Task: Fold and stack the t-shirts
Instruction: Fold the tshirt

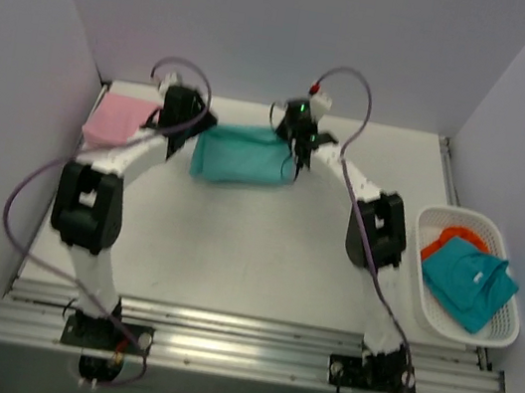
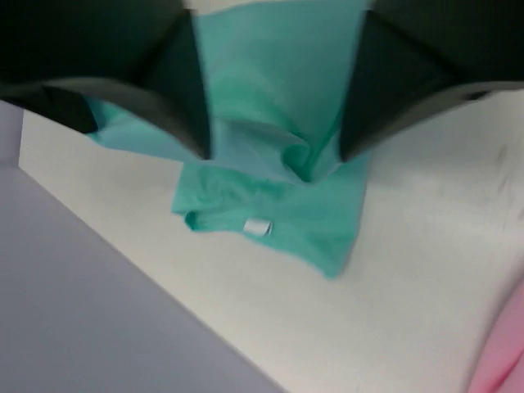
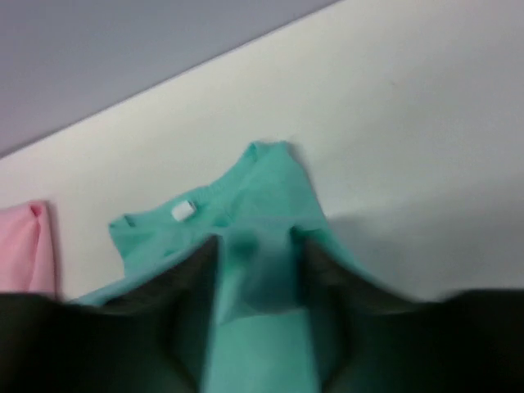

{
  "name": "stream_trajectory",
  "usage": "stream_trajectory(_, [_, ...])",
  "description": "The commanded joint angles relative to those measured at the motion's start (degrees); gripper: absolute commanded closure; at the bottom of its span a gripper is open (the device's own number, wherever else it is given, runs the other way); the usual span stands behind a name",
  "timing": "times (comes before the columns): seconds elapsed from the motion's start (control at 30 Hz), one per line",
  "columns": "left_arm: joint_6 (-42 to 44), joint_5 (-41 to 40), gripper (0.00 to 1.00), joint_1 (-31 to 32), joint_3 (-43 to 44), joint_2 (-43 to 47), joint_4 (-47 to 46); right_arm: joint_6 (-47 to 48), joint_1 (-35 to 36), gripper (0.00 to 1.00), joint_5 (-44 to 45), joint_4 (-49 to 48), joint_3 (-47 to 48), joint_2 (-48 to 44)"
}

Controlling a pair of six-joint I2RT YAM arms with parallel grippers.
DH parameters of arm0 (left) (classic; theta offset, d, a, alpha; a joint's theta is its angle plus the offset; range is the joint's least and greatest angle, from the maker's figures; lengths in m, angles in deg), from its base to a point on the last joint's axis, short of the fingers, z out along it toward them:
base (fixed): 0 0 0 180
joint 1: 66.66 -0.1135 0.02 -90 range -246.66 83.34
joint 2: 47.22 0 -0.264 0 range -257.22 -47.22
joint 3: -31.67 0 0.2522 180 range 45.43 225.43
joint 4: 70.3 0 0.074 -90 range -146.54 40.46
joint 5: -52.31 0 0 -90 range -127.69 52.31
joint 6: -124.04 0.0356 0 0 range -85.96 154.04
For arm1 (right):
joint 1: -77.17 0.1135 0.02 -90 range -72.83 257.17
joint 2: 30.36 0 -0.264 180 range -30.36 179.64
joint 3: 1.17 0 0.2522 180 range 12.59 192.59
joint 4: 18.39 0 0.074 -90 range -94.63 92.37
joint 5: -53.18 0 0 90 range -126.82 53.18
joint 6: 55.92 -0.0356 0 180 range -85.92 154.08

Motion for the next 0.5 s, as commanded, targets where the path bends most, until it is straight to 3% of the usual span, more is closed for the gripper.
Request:
stream_trajectory(0.0, [5.25, 12.46, 0.06, -5.93, 26.76, -17.22, 1.38, 2.05, -7.2, 0.19, -3.64, 14.95, 29.76, 19.2])
stream_trajectory(0.03, [5.95, 12.48, 0.06, -6.54, 34.66, -21.13, 12.65, 2.13, -8.78, 0.0, -6.17, 19.36, 37.42, 22.89])
stream_trajectory(0.07, [7.53, 10.92, 0.06, -6.9, 41.79, -24.22, 17.72, 3.09, -9.23, 0.0, -8.89, 20.27, 44.81, 25.63])
stream_trajectory(0.1, [8.5, 10.47, 0.06, -7.07, 50.39, -27.55, 21.51, 3.27, -9.58, 0.0, -8.22, 20.46, 44.53, 24.87])
stream_trajectory(0.17, [9.39, 10.37, 0.06, -7.77, 51.01, -27.07, 23.84, 3.97, -9.85, 0.0, -6.9, 12.59, 35.18, 15.01])
stream_trajectory(0.2, [9.21, 10.37, 0.06, -8.04, 45.96, -24.02, 20.18, 3.8, -9.94, 0.0, -6.64, 7.94, 20.94, 10.84])
stream_trajectory(0.23, [8.78, 10.55, 0.06, -8.3, 42.6, -21.9, 17.88, 3.71, -9.94, 0.0, -6.28, 0.32, 14.71, 6.8])
stream_trajectory(0.3, [7.99, 8.9, 0.06, -8.57, 32.7, -15.39, 12.53, 3.89, -9.59, 0.0, -4.97, -4.83, 2.76, -1.92])
stream_trajectory(0.47, [3.51, 4.24, 0.06, -7.26, 14.47, 0.66, 7.49, 5.82, -7.22, 0.0, -1.54, -3.63, -7.05, -13.6])
